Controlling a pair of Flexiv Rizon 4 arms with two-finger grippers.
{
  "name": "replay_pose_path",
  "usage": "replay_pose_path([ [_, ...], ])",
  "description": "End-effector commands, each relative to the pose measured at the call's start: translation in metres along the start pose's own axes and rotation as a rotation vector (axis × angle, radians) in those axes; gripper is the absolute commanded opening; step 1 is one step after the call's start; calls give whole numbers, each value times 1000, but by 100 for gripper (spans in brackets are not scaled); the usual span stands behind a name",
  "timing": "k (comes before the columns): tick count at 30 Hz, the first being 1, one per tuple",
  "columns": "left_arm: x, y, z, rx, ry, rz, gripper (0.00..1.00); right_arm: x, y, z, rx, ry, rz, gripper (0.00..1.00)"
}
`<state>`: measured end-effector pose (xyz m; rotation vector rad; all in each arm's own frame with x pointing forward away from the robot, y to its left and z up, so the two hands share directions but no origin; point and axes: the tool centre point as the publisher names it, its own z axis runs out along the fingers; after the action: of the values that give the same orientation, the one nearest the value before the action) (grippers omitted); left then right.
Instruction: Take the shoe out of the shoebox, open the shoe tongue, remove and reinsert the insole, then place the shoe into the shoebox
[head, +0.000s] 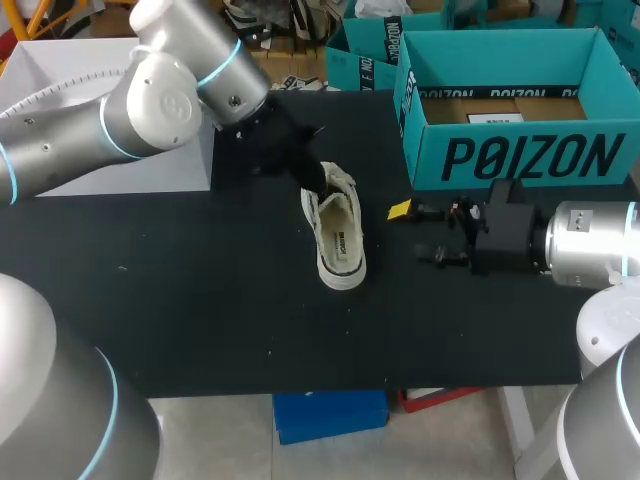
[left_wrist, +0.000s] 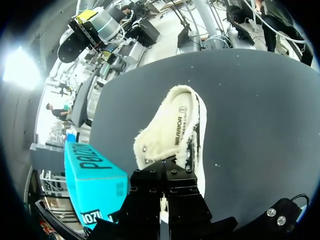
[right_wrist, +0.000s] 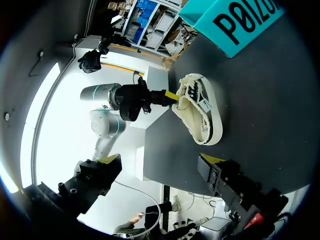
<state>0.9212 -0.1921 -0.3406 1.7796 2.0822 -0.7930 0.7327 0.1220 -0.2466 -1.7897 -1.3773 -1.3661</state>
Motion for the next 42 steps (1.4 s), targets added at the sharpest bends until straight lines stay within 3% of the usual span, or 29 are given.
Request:
replay_pose_path([
  [1, -5, 5, 8, 5, 17, 3, 1, 0, 0, 0, -1, -2, 0, 100],
  [11, 0, 0, 21, 32, 66, 24, 1, 0, 0, 0, -1, -2, 0, 100],
  [19, 22, -9, 21, 75, 110, 14, 0, 0, 0, 0, -1, -2, 0, 100],
  [23, 26, -2, 11, 71, 118, 12, 1, 0, 0, 0, -1, -2, 0, 100],
  [29, 12, 3, -17, 31, 83, 26, 4, 0, 0, 0, -1, -2, 0, 100],
  [34, 3, 5, -33, 7, 73, 38, 14, 0, 0, 0, -1, -2, 0, 100],
  [39, 9, -1, -39, 7, 78, 0, 35, 0, 0, 0, -1, -2, 0, 100],
  [40, 11, -2, -41, 15, 50, -25, 44, 0, 0, 0, -1, -2, 0, 100],
  [41, 13, -3, -44, 31, 17, -51, 66, 0, 0, 0, -1, -2, 0, 100],
  [42, 15, -4, -46, 38, -4, -76, 100, 0, 0, 0, -1, -2, 0, 100],
])
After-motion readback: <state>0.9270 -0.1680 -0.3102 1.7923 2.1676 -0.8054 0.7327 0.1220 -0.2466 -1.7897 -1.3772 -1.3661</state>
